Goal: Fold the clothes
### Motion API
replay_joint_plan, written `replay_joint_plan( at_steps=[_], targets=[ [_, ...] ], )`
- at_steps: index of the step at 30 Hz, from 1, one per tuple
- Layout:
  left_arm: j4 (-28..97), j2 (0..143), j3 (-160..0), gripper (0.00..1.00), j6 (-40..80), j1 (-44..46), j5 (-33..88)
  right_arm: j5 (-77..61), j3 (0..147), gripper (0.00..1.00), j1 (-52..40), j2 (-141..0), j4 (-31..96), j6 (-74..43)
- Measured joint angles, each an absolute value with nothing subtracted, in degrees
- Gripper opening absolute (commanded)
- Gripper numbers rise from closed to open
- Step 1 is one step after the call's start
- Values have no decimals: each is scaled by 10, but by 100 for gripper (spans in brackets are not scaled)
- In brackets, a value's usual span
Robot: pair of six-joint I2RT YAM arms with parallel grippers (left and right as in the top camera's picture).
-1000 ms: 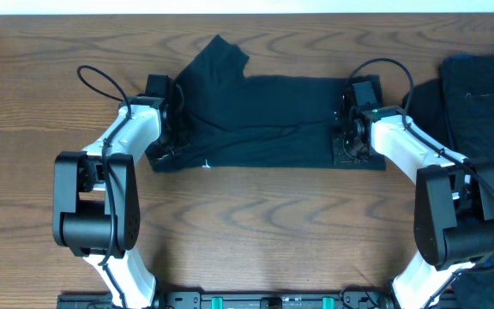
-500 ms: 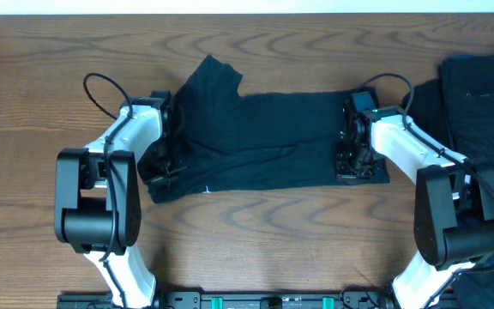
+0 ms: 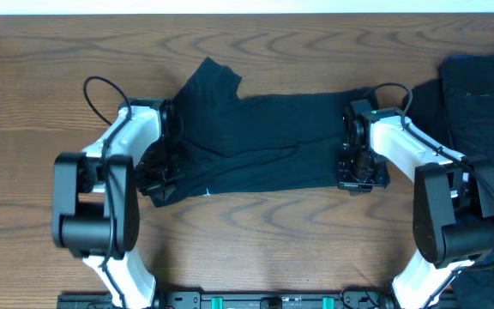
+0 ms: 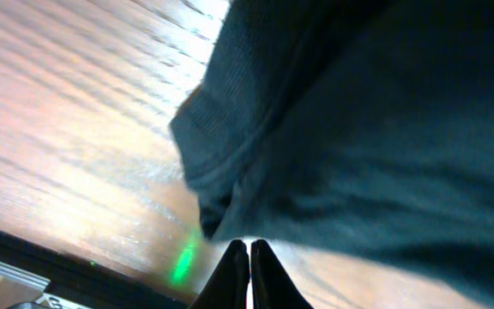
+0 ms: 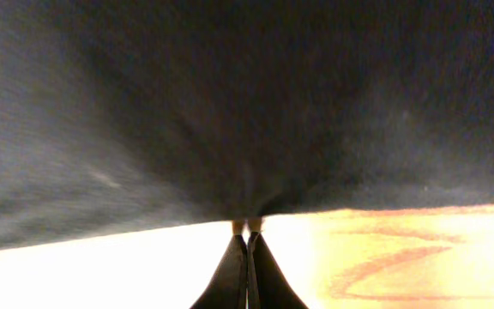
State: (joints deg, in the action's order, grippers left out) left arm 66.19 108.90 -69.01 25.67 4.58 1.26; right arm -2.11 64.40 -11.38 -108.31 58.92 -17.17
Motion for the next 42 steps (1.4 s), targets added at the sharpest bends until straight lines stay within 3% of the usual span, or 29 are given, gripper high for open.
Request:
replay_joint_plan(
  at_steps=[4, 7, 11, 14, 28, 42],
  targets=[
    [648, 991, -693, 6, 257, 46, 12, -29, 684, 1, -114, -1076, 606, -171],
    [601, 926, -698, 6, 252, 46, 11, -30, 705, 13, -114, -1068, 588, -172],
    [511, 899, -706, 6, 232, 46, 11, -31, 709, 6, -113, -1066, 519, -167],
    [451, 912, -706, 6, 222, 46, 11, -29, 709, 1, -110, -1066, 456, -158],
    [361, 1056, -697, 6, 194, 46, 11, 22, 685, 1, -106, -1070, 293, -144],
    [292, 1099, -697, 6, 177, 46, 6, 27, 675, 1, -103, -1112, 301, -138]
  ],
)
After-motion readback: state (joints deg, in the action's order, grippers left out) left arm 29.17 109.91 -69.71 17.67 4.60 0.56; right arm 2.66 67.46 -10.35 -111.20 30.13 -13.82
